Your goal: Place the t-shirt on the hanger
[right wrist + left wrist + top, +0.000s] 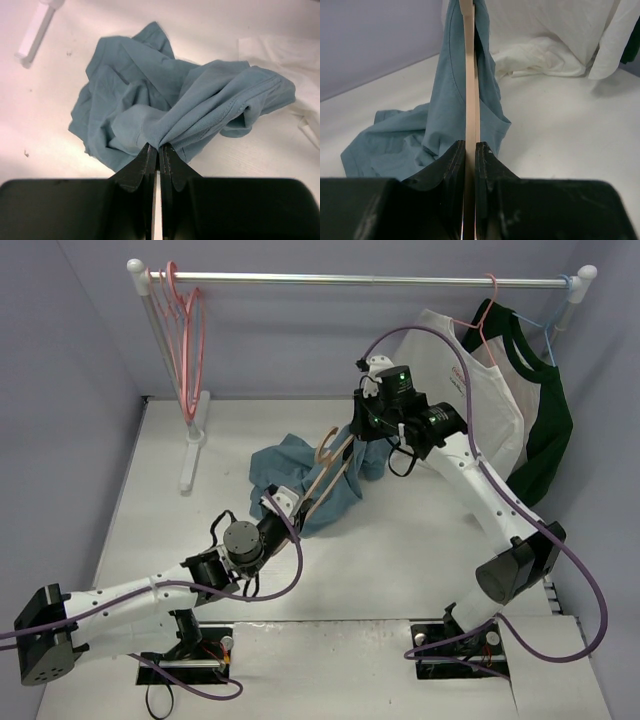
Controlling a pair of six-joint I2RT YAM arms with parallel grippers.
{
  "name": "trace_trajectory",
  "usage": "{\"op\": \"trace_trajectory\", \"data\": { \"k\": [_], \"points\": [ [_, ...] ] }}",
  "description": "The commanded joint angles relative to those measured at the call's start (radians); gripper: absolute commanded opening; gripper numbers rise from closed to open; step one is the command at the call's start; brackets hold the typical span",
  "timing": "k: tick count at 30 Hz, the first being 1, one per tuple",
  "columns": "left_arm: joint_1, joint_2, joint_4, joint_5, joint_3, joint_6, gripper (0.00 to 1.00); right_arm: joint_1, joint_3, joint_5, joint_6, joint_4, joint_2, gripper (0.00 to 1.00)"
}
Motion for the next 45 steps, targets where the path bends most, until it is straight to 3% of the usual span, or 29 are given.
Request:
{"op": "trace_trajectory", "data": {
  "k": [1, 6, 9, 16, 21, 30, 37, 45],
  "points": [
    [-0.006, 0.017, 0.233, 0.014, 0.126, 0.038, 0.00, 0.017, 0.091, -0.056, 0.023, 0.006, -0.024, 0.02],
    [-0.006, 0.017, 0.276, -0.043, 0.143, 0.072, 0.00, 0.006, 0.149, 0.099, -0.009, -0.035, -0.030, 0.01],
    [-0.006, 0.014, 0.196, -0.032, 0.173, 0.067, 0.00, -0.001, 0.172, 0.142, -0.015, -0.055, -0.024, 0.00],
    [-0.006, -0.007, 0.176, -0.034, 0.138, 0.010, 0.00, 0.006, 0.177, 0.090, 0.010, -0.047, -0.012, 0.00],
    [-0.006, -0.021, 0.188, -0.031, 0.130, 0.012, 0.00, 0.010, 0.163, 0.146, 0.005, -0.058, -0.001, 0.00],
    [-0.006, 0.058, 0.277, -0.041, 0.160, 0.038, 0.00, 0.010, 0.157, -0.128, 0.075, 0.020, -0.025, 0.00],
    [-0.003, 0.147, 0.314, -0.060, 0.235, 0.119, 0.00, 0.010, 0.051, -0.153, 0.143, 0.097, -0.107, 0.00],
    [0.031, 0.230, 0.391, -0.006, 0.293, 0.054, 0.00, 0.026, -0.007, -0.186, 0.197, 0.155, -0.133, 0.00]
  ]
}}
